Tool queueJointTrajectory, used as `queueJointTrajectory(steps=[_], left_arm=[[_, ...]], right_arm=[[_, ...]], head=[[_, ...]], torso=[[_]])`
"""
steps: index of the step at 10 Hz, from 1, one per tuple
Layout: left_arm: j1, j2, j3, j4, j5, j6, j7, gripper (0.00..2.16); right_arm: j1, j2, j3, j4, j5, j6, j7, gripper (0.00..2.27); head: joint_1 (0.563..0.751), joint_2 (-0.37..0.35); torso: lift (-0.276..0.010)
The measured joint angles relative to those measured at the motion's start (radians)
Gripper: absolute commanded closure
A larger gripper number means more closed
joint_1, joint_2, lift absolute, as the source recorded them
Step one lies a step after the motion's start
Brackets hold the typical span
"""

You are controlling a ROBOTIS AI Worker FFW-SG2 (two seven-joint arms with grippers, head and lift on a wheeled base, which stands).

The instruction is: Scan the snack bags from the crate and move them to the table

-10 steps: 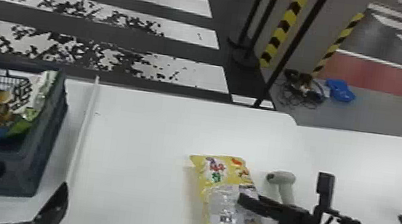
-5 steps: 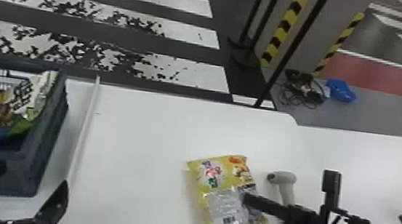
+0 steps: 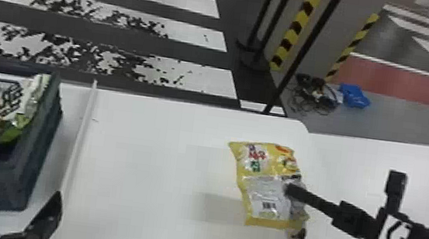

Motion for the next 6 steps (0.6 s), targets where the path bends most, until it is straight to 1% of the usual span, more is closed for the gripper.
queueJointTrajectory(steps=[1, 2, 3, 4, 5, 6], left_arm=[[-0.001, 0.002, 0.0, 0.003, 0.002, -0.001, 0.0, 0.03], [-0.002, 0.003, 0.0, 0.006, 0.003, -0.001, 0.0, 0.03], [-0.004, 0.002, 0.0, 0.011, 0.005, -0.001, -0.001, 0.03], [-0.009, -0.002, -0.001, 0.021, 0.008, -0.002, -0.002, 0.03], [-0.015, -0.003, -0.005, 0.034, 0.009, -0.009, -0.002, 0.03], [-0.021, -0.004, -0.012, 0.045, 0.01, -0.017, -0.002, 0.03]], right_arm=[[-0.026, -0.015, -0.057, 0.028, -0.011, -0.001, -0.016, 2.24], [-0.049, -0.035, -0.104, 0.078, -0.018, -0.034, -0.048, 2.24], [-0.075, -0.059, -0.151, 0.155, -0.025, -0.111, -0.105, 2.24], [-0.088, -0.075, -0.178, 0.218, -0.028, -0.205, -0.171, 2.24], [-0.096, -0.085, -0.19, 0.273, -0.028, -0.304, -0.243, 2.24], [-0.098, -0.091, -0.184, 0.322, -0.021, -0.403, -0.341, 2.24]], head=[[0.695, -0.35], [0.695, -0.35], [0.695, -0.35], [0.695, -0.35], [0.695, -0.35], [0.695, -0.35]], torso=[[-0.095], [-0.095], [-0.095], [-0.095], [-0.095], [-0.095]])
